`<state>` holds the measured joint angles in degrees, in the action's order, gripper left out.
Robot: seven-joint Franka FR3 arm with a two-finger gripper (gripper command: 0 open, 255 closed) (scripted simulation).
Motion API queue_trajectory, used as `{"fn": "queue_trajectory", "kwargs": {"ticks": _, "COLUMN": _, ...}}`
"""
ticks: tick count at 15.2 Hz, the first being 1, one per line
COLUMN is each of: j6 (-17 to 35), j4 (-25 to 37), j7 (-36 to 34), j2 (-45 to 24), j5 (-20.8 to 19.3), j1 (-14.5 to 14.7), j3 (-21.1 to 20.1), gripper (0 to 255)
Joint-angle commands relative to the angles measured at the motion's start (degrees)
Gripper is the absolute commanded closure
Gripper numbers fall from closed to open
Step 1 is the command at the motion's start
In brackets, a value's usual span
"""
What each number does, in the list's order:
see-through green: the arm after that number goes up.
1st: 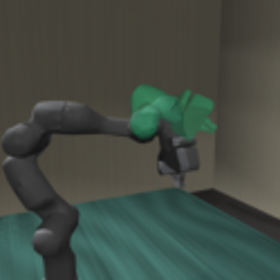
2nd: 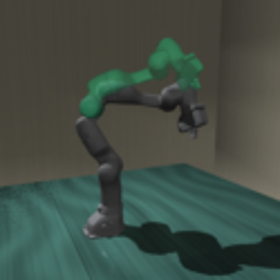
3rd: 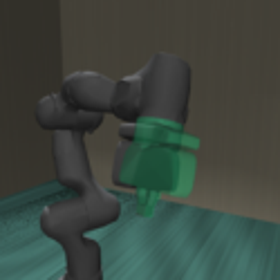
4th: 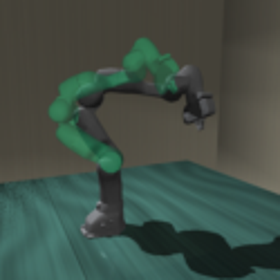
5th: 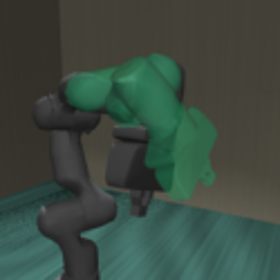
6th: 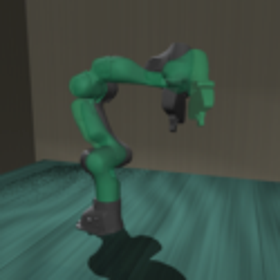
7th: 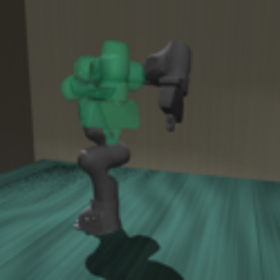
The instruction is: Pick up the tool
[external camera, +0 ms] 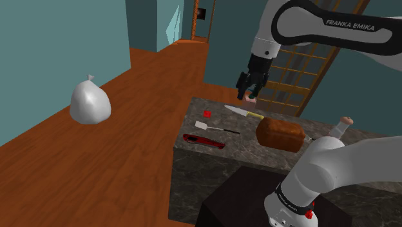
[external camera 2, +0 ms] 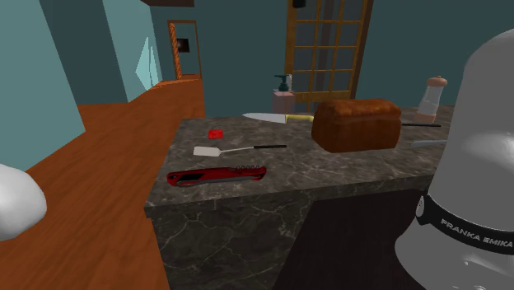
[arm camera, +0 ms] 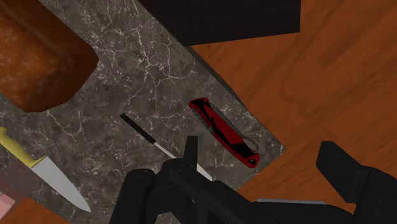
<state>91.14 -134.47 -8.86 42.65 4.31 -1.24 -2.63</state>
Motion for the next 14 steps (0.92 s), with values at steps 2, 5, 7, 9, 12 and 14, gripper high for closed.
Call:
{"fn": "queue_trajectory", "kwargs": {"ticks": 2, "j6": 1.8, "j4": -1.0, "j7": 1.4, "j2": -1.1, "j5": -0.2, "j1": 0.3, "j3": 0.3, "gripper": 0}}
{"fn": "queue_trajectory", "kwargs": {"ticks": 5, "j6": 7.2, "j4": -3.5, "j7": 5.5, "j2": -4.8, "j5": -0.8, "j1": 1.2, "j3": 1.1, "gripper": 0}}
{"fn": "queue_trajectory", "kwargs": {"ticks": 7, "j6": 10.8, "j4": -4.9, "j7": 8.1, "j2": -7.6, "j5": -1.2, "j1": 1.8, "j3": 1.7, "gripper": 0}}
{"fn": "queue_trajectory", "kwargs": {"ticks": 9, "j6": 14.4, "j4": -5.9, "j7": 10.7, "j2": -10.8, "j5": -1.4, "j1": 2.3, "j3": 2.1, "gripper": 0}}
{"fn": "queue_trajectory", "kwargs": {"ticks": 12, "j6": 19.8, "j4": -6.8, "j7": 14.6, "j2": -16.0, "j5": -1.8, "j1": 3.1, "j3": 2.7, "gripper": 0}}
{"fn": "queue_trajectory", "kwargs": {"ticks": 14, "j6": 23.3, "j4": -7.0, "j7": 17.2, "j2": -19.8, "j5": -2.0, "j1": 3.7, "j3": 3.0, "gripper": 0}}
